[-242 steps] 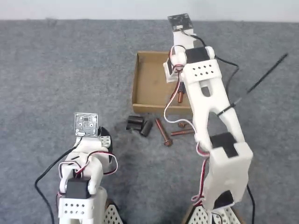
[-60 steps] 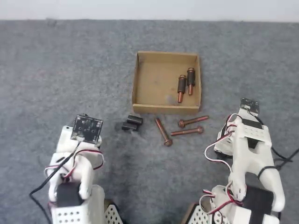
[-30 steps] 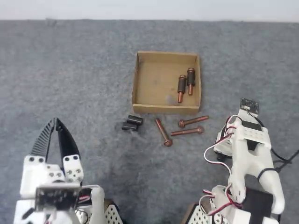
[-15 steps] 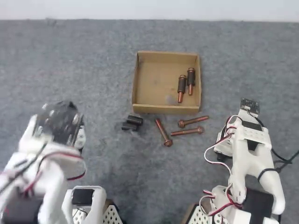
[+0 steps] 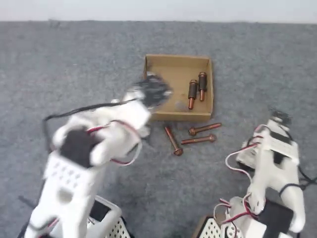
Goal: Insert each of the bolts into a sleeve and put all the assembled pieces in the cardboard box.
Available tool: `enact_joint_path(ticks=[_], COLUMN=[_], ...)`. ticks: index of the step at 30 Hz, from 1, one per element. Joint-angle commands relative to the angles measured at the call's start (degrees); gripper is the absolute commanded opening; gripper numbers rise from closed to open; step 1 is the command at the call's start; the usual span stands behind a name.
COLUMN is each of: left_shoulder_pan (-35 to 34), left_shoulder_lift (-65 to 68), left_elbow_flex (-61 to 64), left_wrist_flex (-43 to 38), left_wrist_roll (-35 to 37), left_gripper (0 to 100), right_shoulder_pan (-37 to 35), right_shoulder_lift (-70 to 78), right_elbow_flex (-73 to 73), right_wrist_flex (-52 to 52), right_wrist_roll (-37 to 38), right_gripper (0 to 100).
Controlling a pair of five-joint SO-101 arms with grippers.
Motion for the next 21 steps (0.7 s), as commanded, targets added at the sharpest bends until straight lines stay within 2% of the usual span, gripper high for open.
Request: enact_joint_path(ticks=[1, 10, 13, 16, 21], left_shoulder_pan=[7.38, 19.08, 21.8, 23.03, 22.33], left_shoulder_lift=[11.16, 34.2, 38.95, 42.02, 43.96], left_elbow_flex=[-2.15, -2.68, -2.68, -2.68, -2.59], left_wrist_flex=[-5.63, -18.29, -21.36, -24.26, -28.84], left_wrist_roll=[-0.09, -0.35, -0.44, -0.53, -0.62], left_gripper=[1, 1, 6, 11, 12], right_shoulder_pan=[7.34, 8.84, 8.84, 8.66, 8.57], right_shoulder_lift=[-1.63, -1.54, -1.54, -1.54, -1.54], right_elbow_flex=[-1.14, 0.0, 0.09, 0.18, 0.18], right_wrist_flex=[-3.03, -3.47, -3.47, -3.47, -3.56], right_wrist_roll=[0.79, 0.88, 0.88, 0.88, 0.88], right_gripper=[0.7, 0.7, 0.7, 0.7, 0.8])
